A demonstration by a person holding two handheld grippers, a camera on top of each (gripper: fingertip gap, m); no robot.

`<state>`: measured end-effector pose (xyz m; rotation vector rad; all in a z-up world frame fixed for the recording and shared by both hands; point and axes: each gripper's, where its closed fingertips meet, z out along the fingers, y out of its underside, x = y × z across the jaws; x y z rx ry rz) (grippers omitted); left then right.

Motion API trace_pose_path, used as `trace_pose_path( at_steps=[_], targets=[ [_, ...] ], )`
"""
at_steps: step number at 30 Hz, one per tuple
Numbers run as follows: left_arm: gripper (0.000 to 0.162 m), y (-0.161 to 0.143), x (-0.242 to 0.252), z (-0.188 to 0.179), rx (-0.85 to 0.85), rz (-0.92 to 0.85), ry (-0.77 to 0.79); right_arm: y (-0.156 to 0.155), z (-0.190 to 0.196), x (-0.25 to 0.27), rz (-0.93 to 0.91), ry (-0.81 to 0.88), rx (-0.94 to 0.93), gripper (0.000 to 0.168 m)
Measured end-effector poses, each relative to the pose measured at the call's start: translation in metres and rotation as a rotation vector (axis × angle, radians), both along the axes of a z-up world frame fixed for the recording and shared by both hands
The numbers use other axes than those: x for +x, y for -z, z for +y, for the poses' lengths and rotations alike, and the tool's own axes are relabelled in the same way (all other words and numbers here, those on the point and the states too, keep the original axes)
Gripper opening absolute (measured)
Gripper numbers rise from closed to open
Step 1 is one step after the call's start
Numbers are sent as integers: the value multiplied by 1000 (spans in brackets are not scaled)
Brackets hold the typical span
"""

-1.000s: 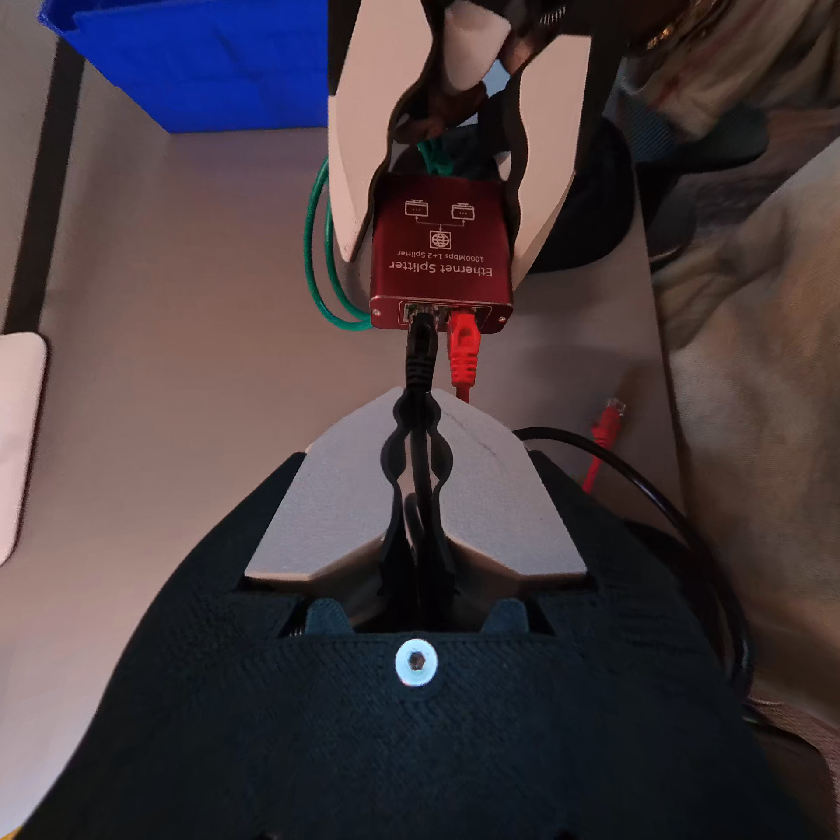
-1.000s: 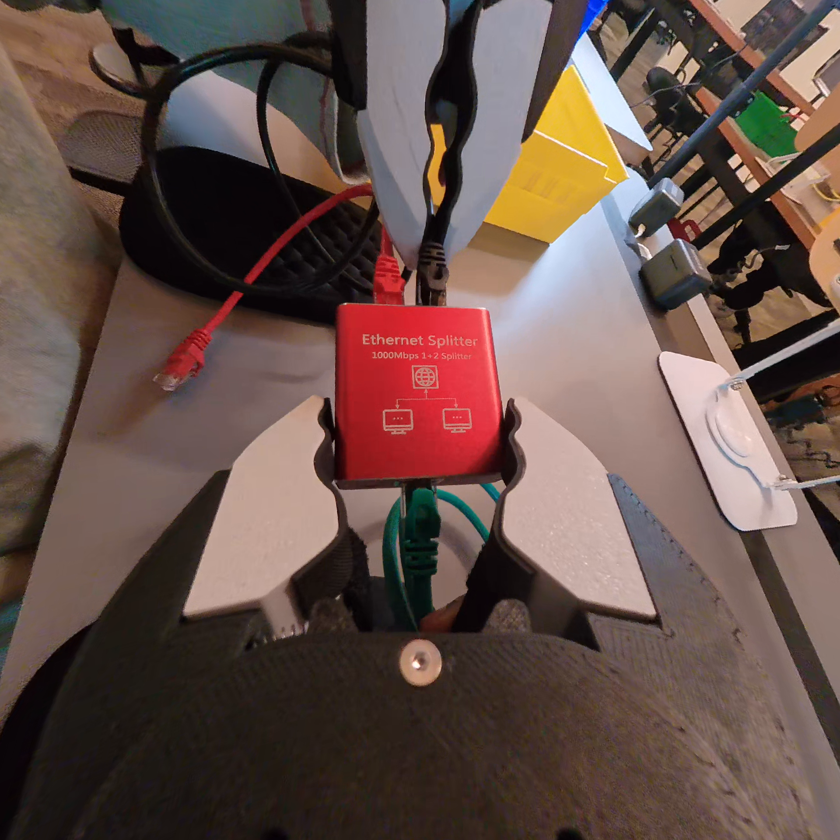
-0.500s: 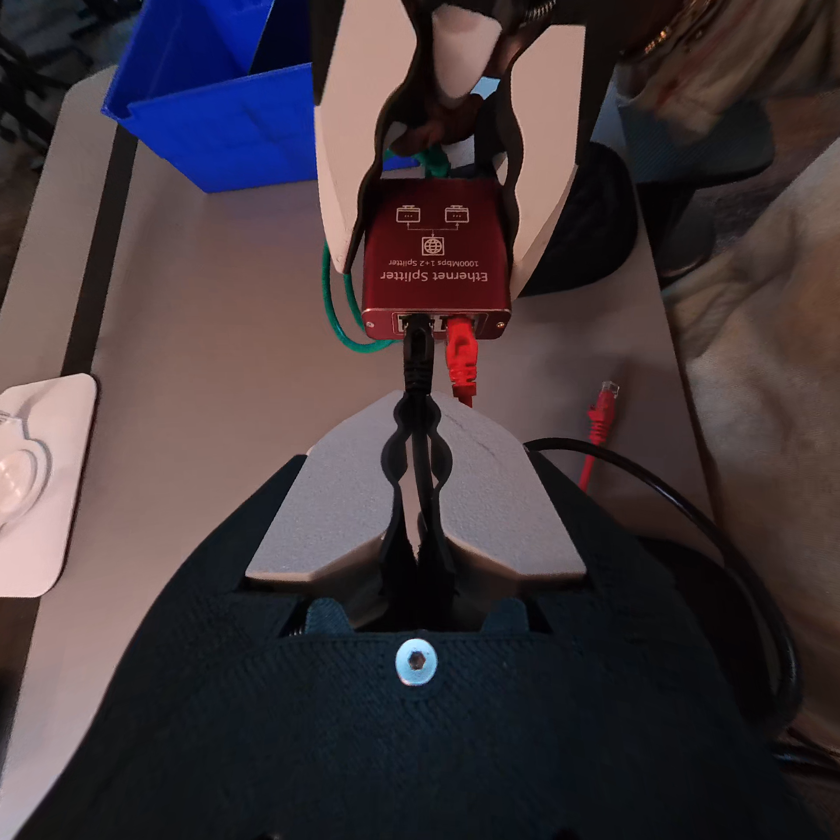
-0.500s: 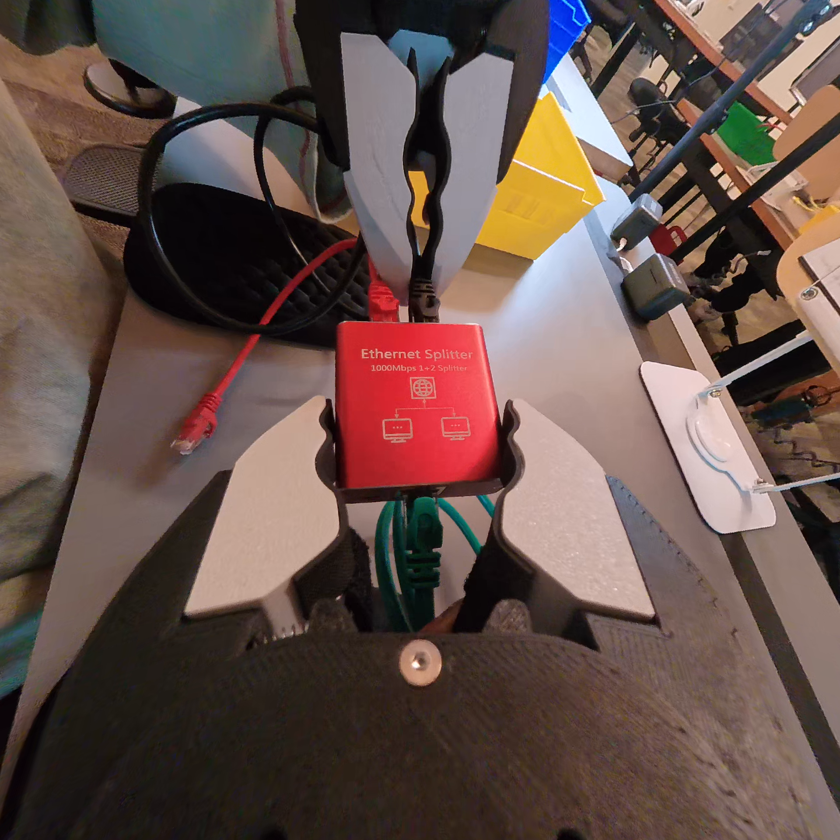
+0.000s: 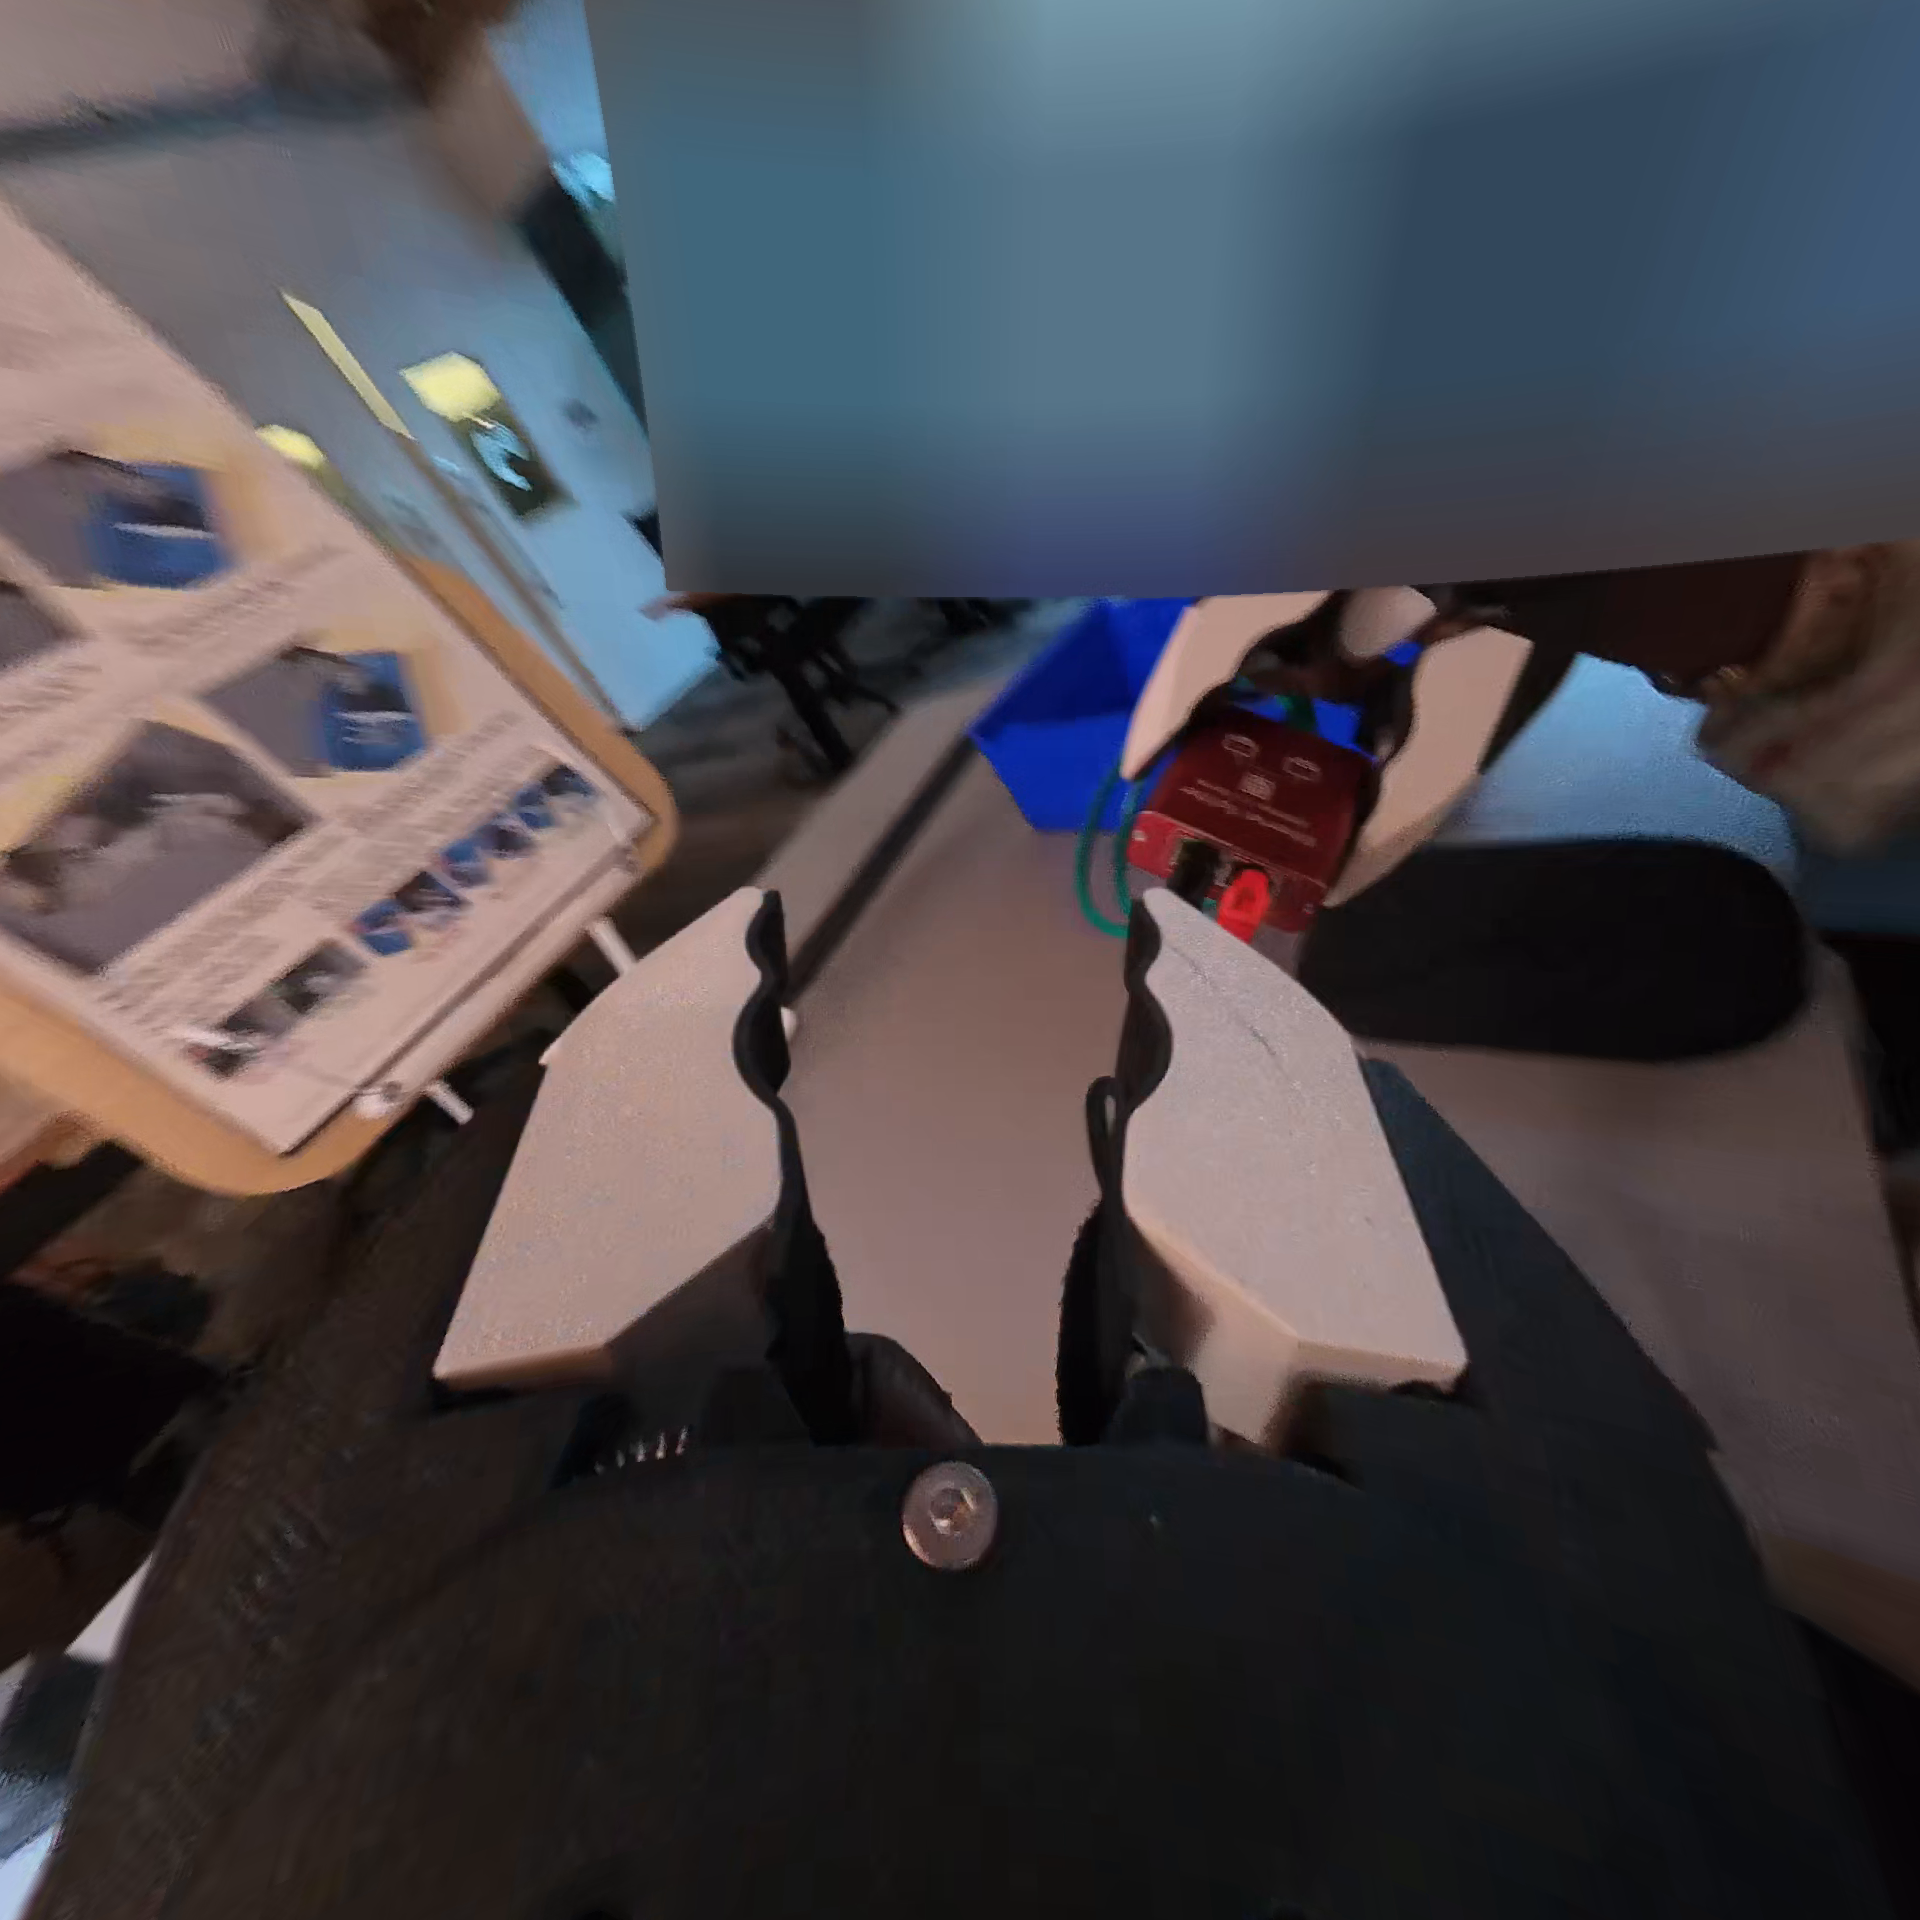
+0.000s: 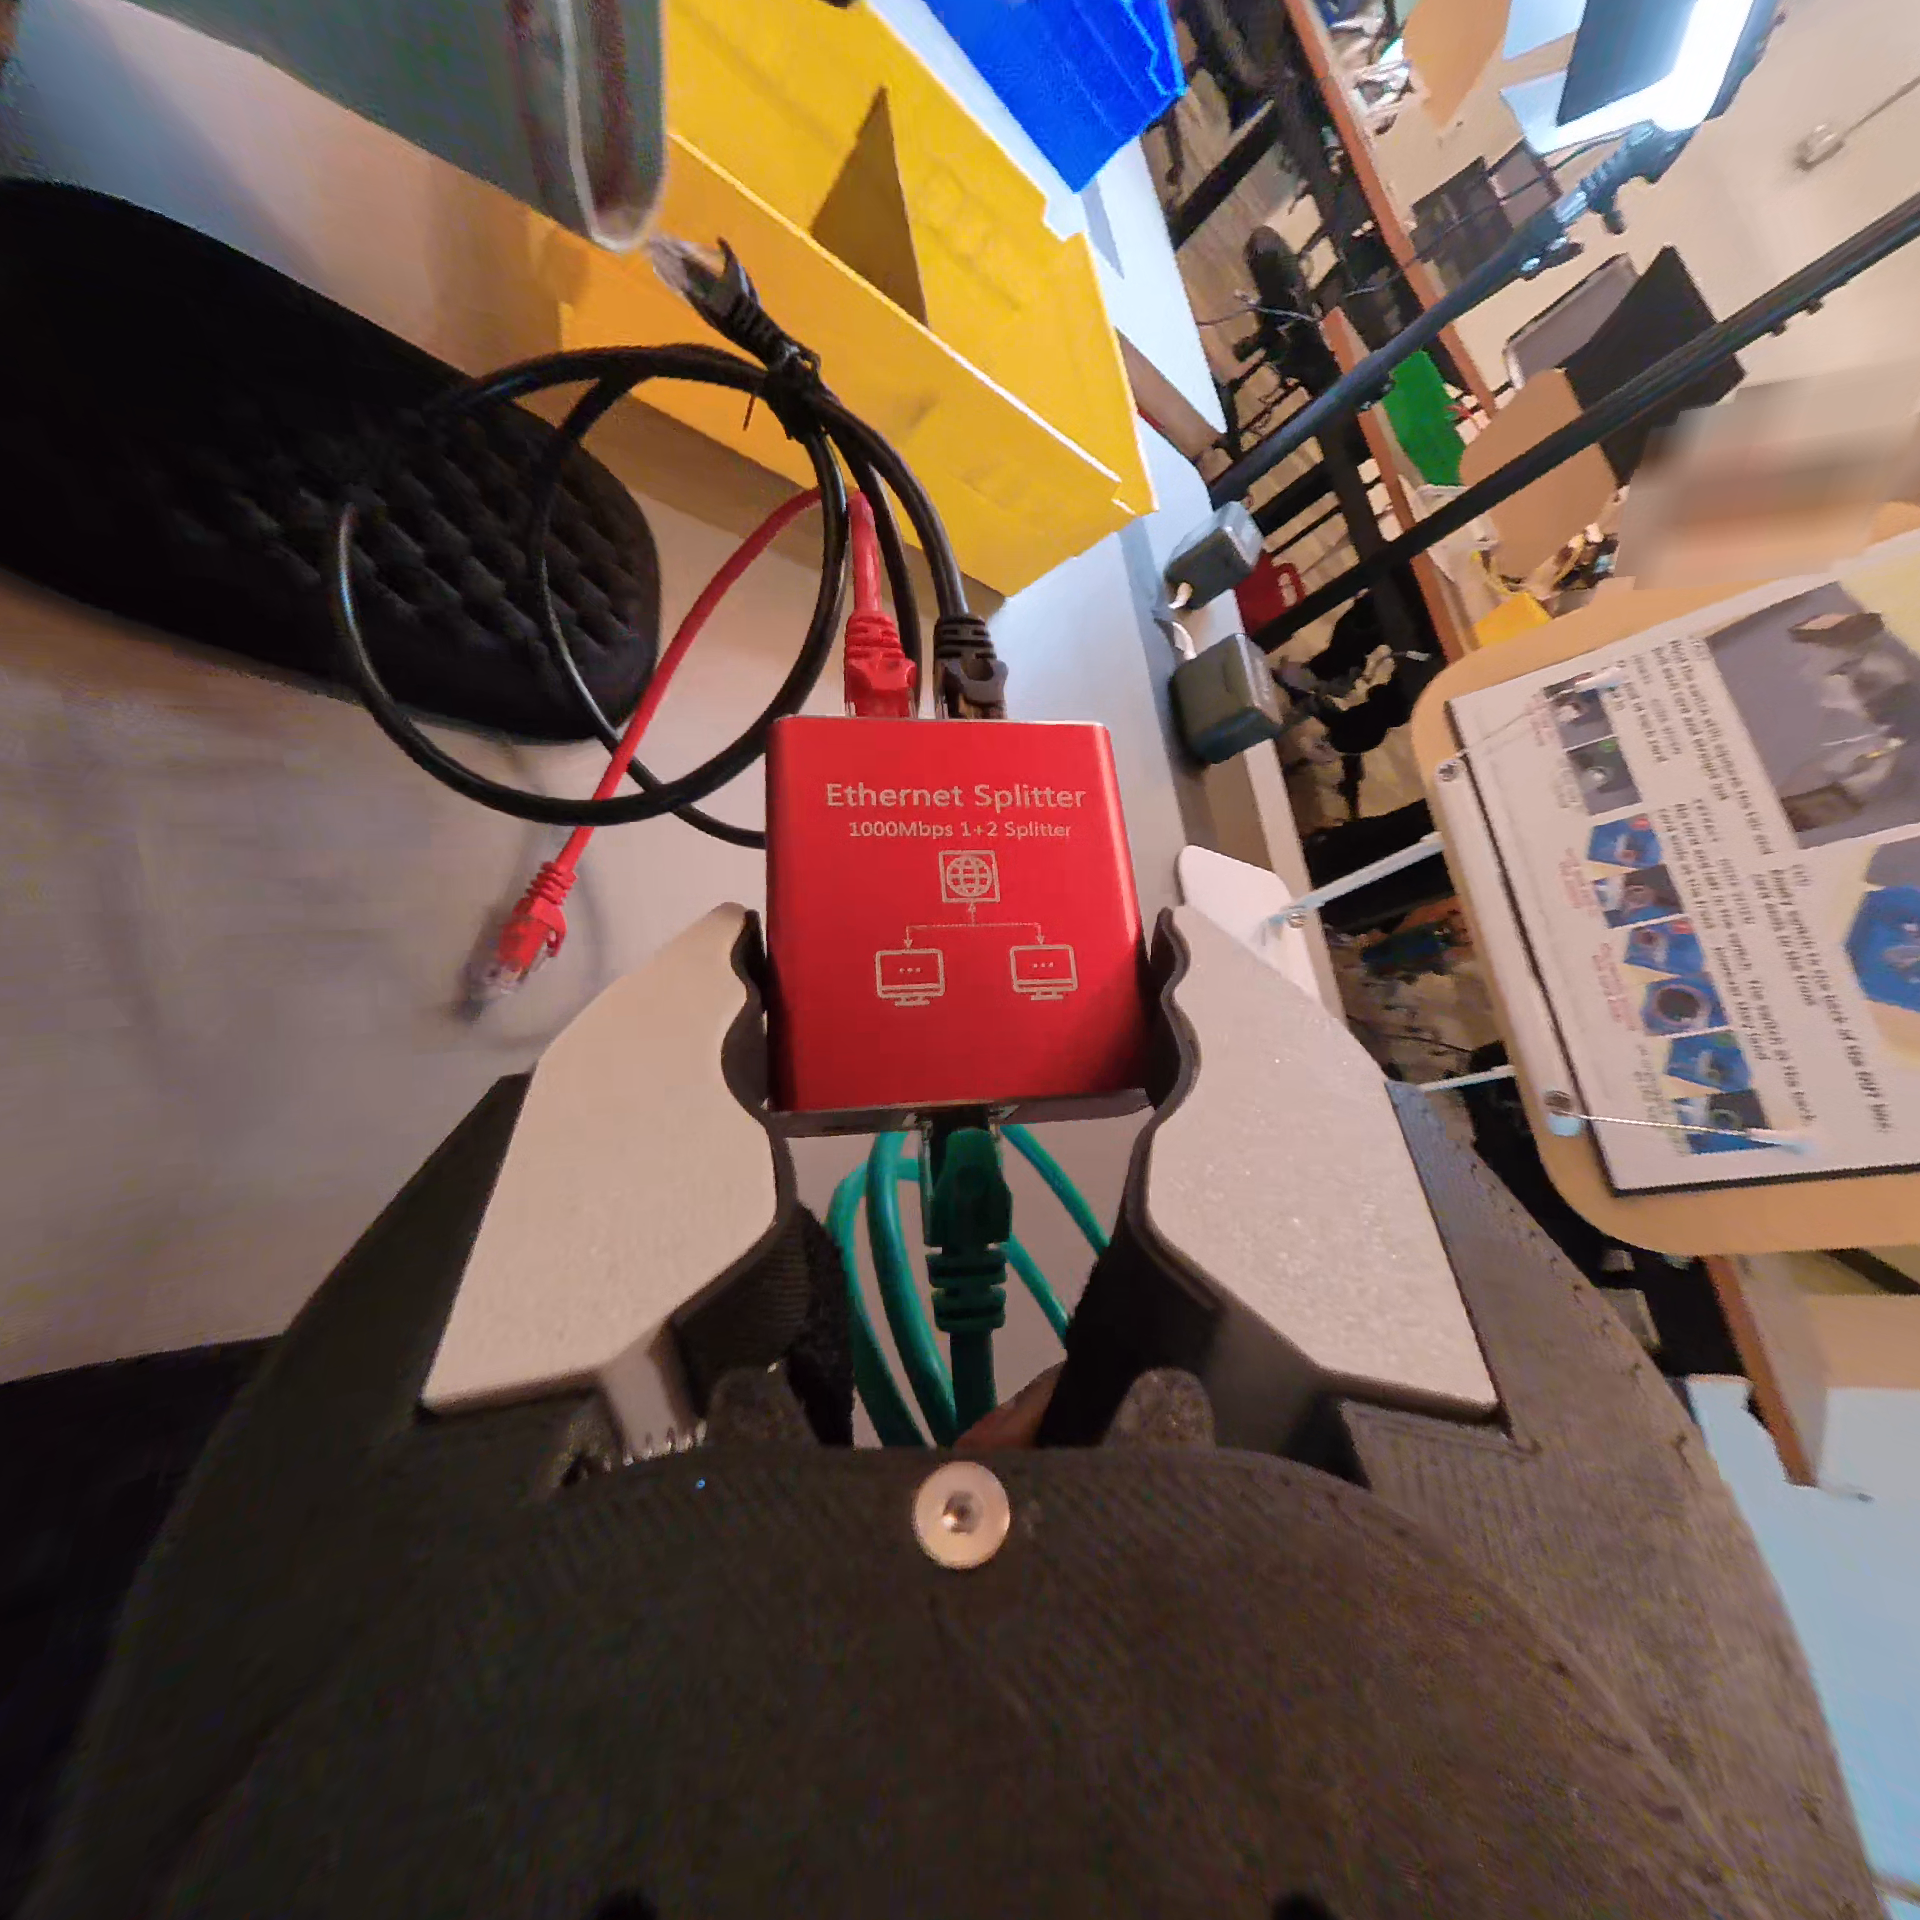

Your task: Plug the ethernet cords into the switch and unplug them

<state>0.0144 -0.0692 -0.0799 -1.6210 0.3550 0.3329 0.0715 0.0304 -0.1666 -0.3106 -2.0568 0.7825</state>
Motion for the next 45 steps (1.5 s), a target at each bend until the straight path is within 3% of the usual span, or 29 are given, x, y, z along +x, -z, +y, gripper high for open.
trace_pose_path(
  at_steps=[4,9,17,25,31,36,40,45],
  targets=[
    [56,-10,-11,-30,191,-8,-143,-29,16,-2,91,63,14,71],
    [52,12,-18,-47,236,-139,-231,-77,61,6,208,202,29,71],
    [52,39,-26,-49,195,-176,-279,-125,186,48,284,546,149,71],
    [50,47,-27,-42,175,-178,-283,-147,290,101,294,860,462,71],
    [50,52,-26,-38,152,-179,-280,-113,333,95,141,881,804,71],
    [50,51,-27,-39,141,-173,-283,-71,351,73,1,778,931,71],
    [49,52,-30,-42,138,-169,-292,-45,356,59,-84,697,842,71],
    [49,60,-29,-36,117,-190,-276,-29,362,52,-117,725,569,71]
  ],
)
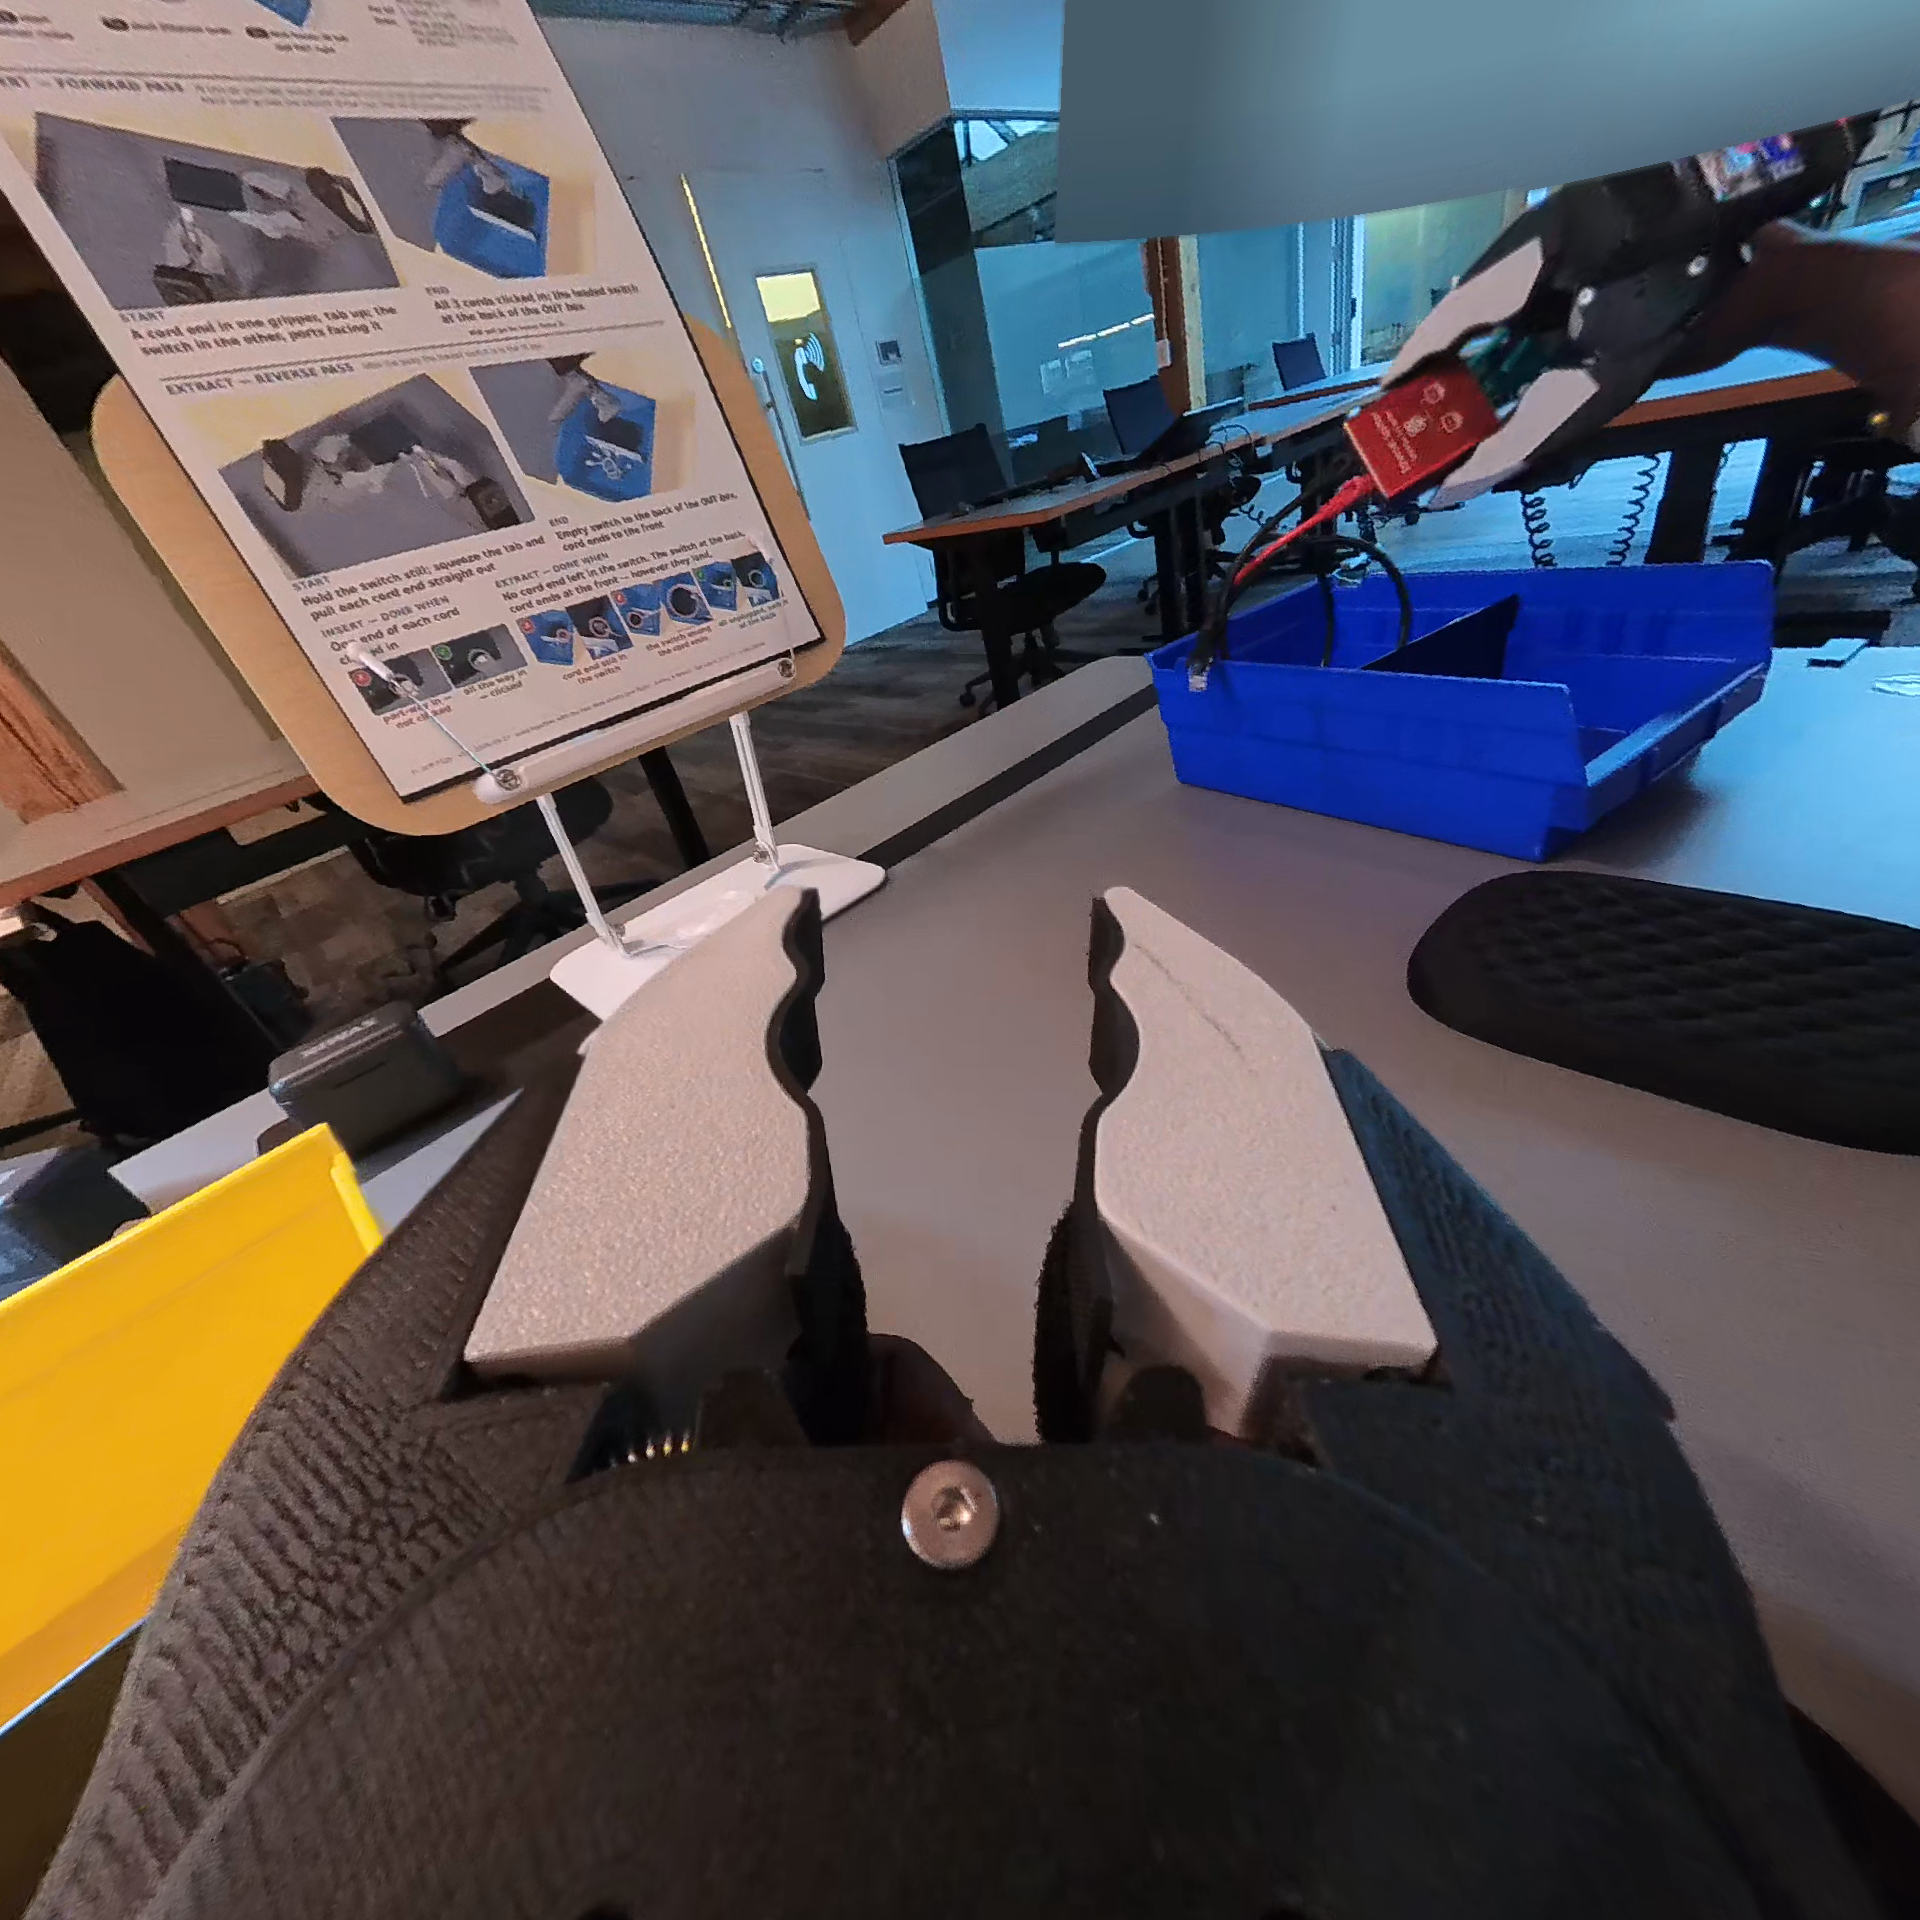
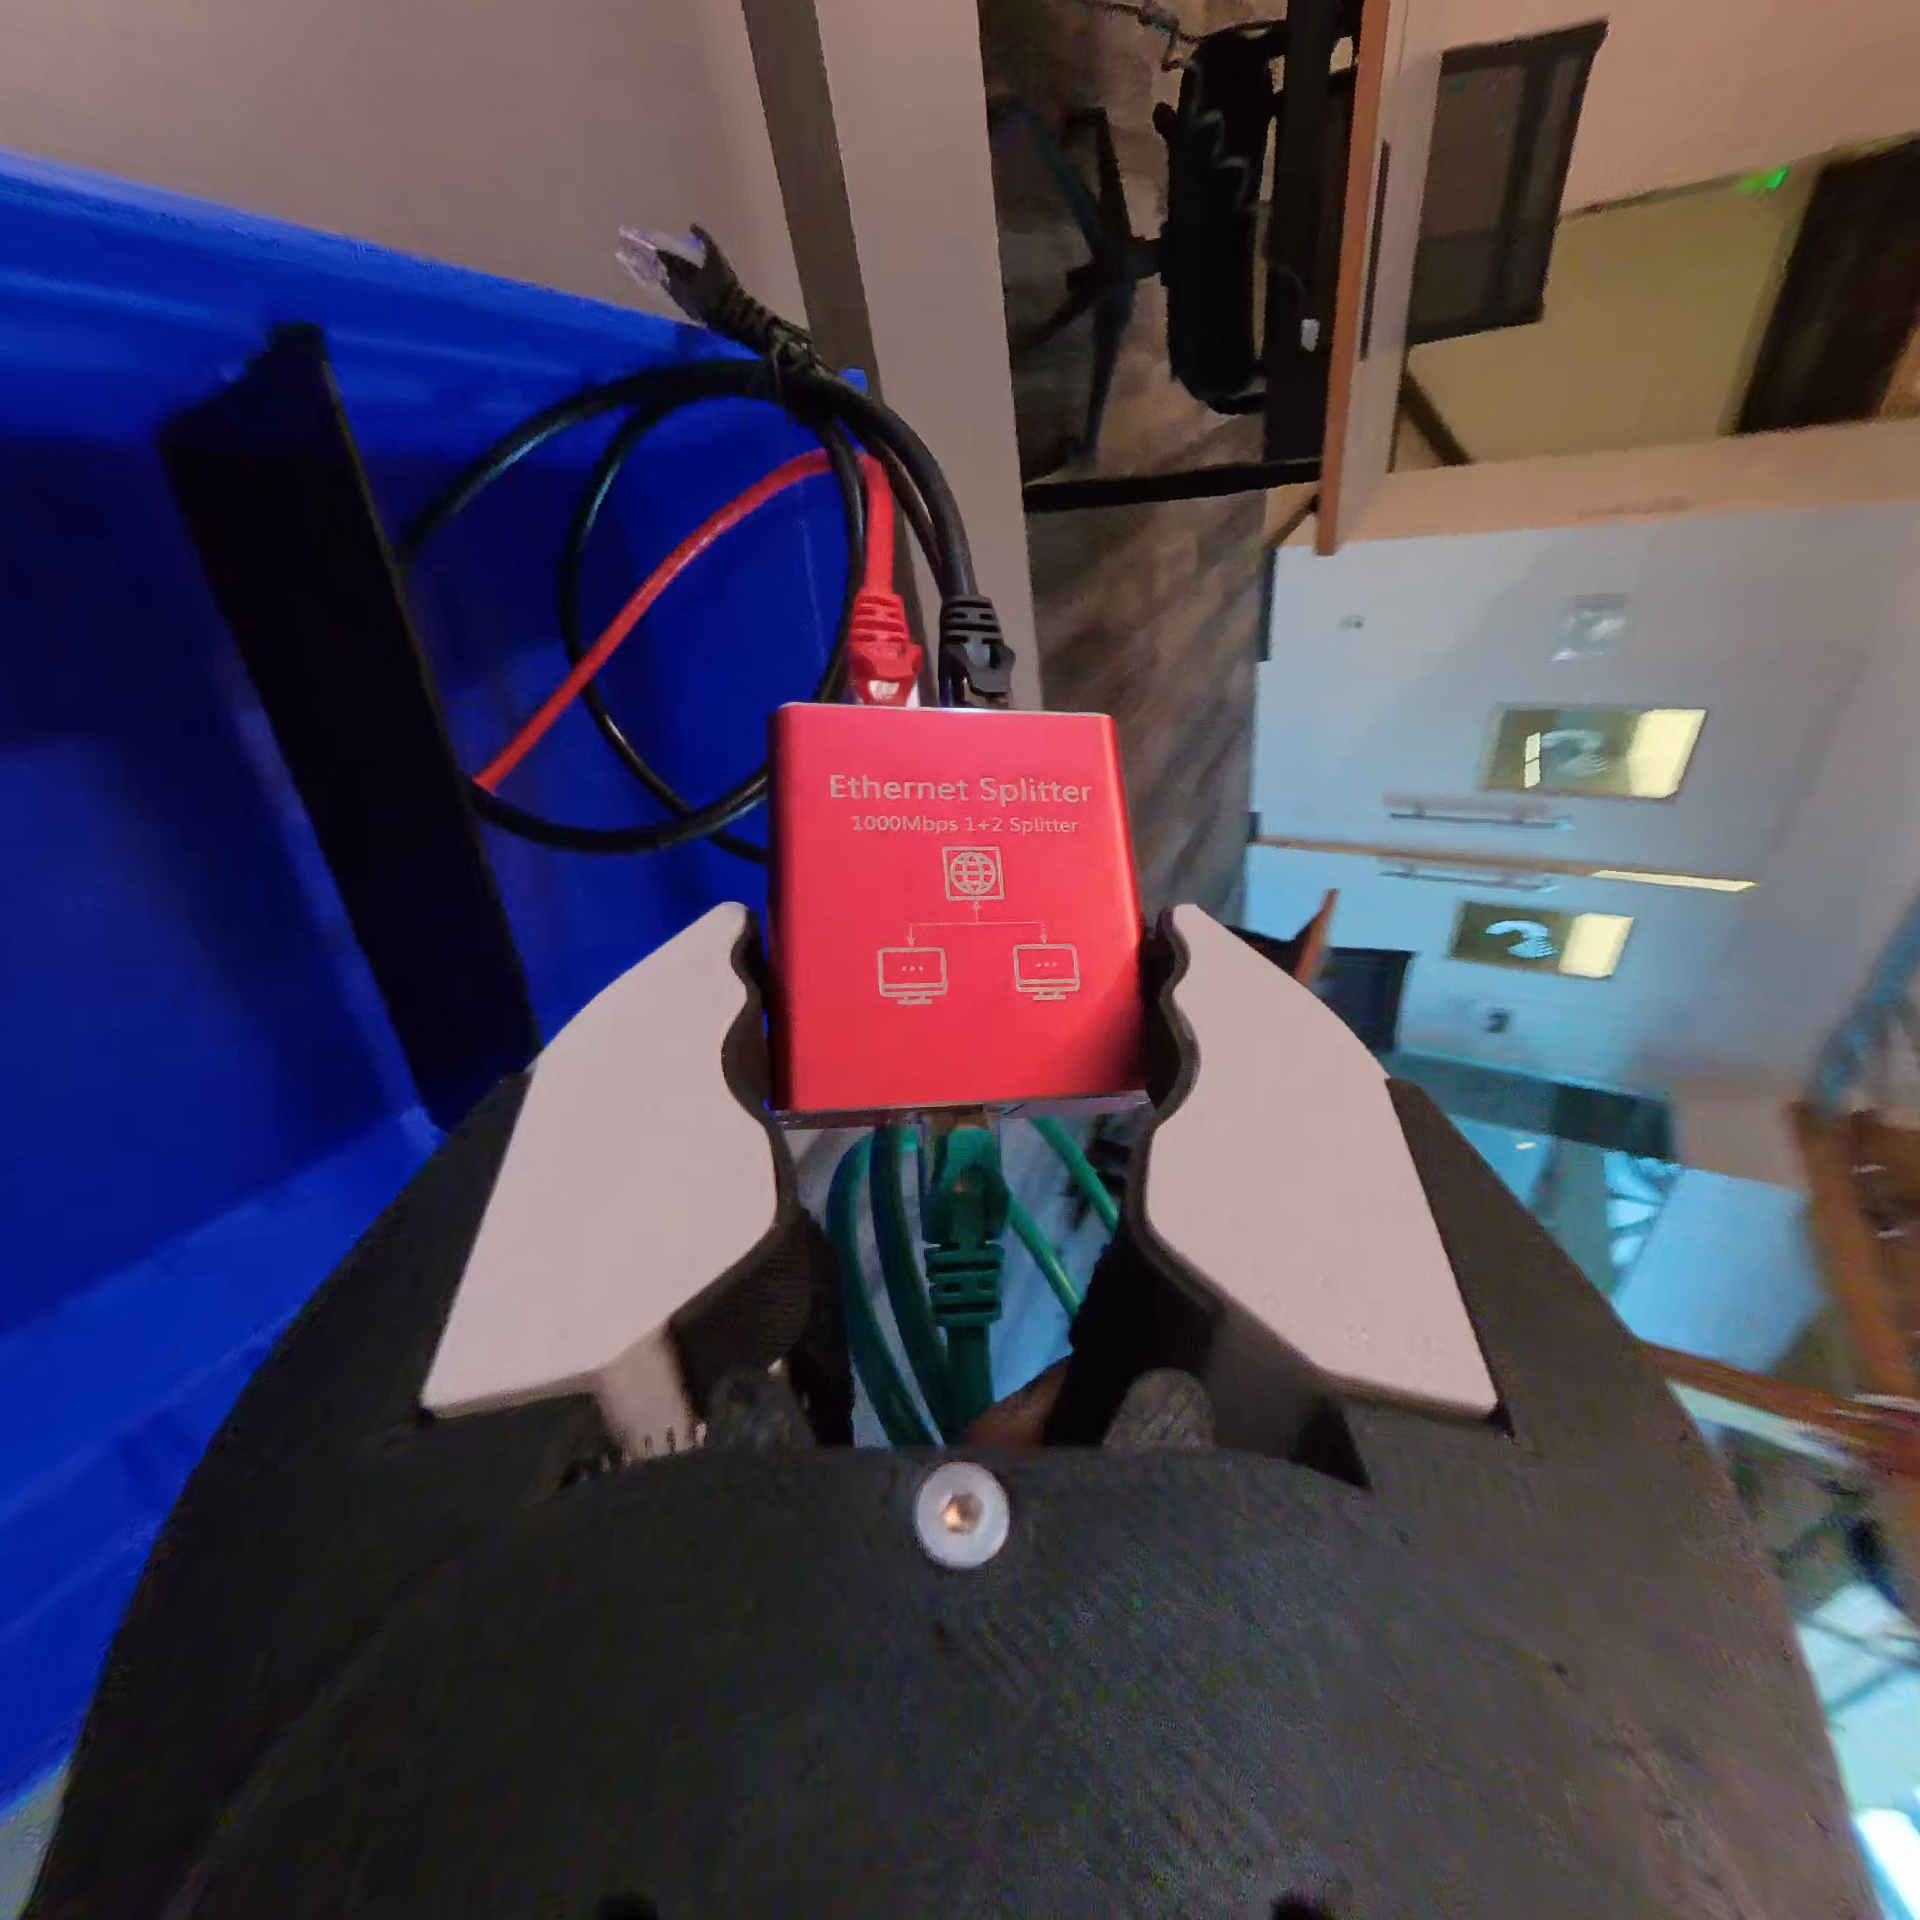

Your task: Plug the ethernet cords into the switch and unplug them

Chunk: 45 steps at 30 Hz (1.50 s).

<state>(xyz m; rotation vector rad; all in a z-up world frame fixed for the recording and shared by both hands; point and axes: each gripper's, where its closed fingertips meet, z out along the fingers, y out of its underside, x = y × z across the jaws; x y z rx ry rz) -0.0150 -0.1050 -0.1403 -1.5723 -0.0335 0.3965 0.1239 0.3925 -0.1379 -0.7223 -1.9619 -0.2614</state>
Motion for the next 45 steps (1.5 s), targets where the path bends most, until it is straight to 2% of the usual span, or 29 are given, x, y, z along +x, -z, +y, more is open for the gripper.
trace_pose_path(
  at_steps=[6,12,18,25,28,29,30,31,32,34,35,40,42,45],
  targets=[
    [49,5,3,5,-12,-2,19,14,-1,1,60,142,-315,72],
    [49,7,8,10,-16,-7,39,12,-8,-5,31,255,-636,72],
    [49,13,12,14,-55,19,50,17,-7,-18,103,218,-929,69],
    [48,16,14,18,-62,14,66,40,-5,-21,194,335,-1140,69],
    [48,19,16,22,-66,5,76,37,-12,-26,230,379,-1232,70],
    [48,20,17,23,-66,3,79,33,-13,-29,241,388,-1250,68],
    [48,20,18,24,-66,1,84,26,-15,-32,261,386,-1259,59],
    [48,21,20,26,-67,0,91,16,-16,-35,303,367,-1278,36],
    [48,22,22,28,-69,0,97,-1,-25,-43,356,298,-1350,22],
    [48,24,25,31,-75,0,108,-31,-42,-54,431,175,-1516,13],
    [48,26,26,32,-78,0,111,-30,-43,-56,421,186,-1520,13],
    [48,30,29,35,-95,14,121,54,-41,-35,125,416,-1228,63],
    [48,32,28,34,-104,16,113,65,-43,-21,117,405,-1099,78],
    [48,31,27,34,-98,12,110,59,-34,7,182,398,-854,95]
  ],
)
